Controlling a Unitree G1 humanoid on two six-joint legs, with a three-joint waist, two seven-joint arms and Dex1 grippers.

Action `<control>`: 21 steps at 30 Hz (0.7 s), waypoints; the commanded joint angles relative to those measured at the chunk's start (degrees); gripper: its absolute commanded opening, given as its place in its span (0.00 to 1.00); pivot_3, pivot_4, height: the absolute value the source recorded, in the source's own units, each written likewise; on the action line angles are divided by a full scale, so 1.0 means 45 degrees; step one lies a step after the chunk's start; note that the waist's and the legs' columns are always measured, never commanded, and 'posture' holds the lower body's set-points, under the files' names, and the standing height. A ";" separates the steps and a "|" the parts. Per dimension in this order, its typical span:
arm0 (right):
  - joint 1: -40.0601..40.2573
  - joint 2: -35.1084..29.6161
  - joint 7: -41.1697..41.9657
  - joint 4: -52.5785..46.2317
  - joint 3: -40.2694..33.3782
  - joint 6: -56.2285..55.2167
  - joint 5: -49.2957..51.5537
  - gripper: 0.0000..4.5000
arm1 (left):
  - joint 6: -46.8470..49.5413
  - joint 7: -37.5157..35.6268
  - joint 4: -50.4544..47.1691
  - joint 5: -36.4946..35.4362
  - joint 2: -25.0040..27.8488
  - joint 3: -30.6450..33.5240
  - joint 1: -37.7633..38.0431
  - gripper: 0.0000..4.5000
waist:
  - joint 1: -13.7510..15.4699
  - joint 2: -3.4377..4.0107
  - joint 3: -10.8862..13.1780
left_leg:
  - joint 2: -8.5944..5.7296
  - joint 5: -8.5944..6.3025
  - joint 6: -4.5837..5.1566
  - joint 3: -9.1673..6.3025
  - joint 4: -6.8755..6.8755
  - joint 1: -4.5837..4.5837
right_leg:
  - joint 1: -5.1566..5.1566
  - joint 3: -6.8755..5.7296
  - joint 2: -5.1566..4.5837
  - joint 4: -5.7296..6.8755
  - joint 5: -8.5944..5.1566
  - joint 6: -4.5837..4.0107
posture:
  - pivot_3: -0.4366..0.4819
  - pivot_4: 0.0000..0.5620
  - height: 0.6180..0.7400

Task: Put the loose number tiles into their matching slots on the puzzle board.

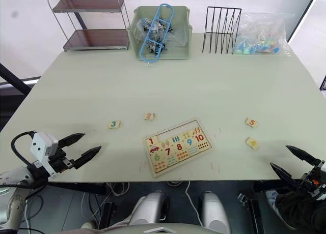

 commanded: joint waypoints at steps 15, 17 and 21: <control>0.0033 0.0016 0.0012 -0.0243 -0.0159 -0.0432 0.0205 1.00 | -0.0143 -0.0025 -0.0300 -0.0200 -0.0052 -0.0003 0.0085 0.98 | 0.0002 0.0000 0.0000 | 0.0001 0.0000 0.0000 -0.0005 0.0000 0.0000 | -0.0001 -0.0001 -0.0001 0.0000 0.0000 -0.0001 | 0.48 0.27 1.00; 0.0063 0.0025 -0.0007 -0.0341 -0.0149 -0.0422 0.0207 1.00 | -0.0160 -0.0061 -0.0235 -0.0192 -0.0032 -0.0030 0.0030 0.98 | 0.0002 0.0000 0.0000 | 0.0001 0.0000 0.0000 -0.0005 -0.0001 0.0000 | -0.0001 0.0000 -0.0001 0.0000 0.0000 0.0000 | 0.48 0.27 1.00; 0.0263 0.0078 -0.0034 -0.0862 -0.0132 -0.0297 0.0331 1.00 | -0.0269 -0.0261 0.0058 -0.0145 0.0094 -0.0099 -0.0260 0.98 | 0.0008 0.0000 0.0000 | 0.0000 0.0000 0.0000 -0.0004 0.0000 0.0000 | -0.0001 -0.0001 0.0000 0.0000 0.0000 -0.0001 | 0.48 0.27 1.00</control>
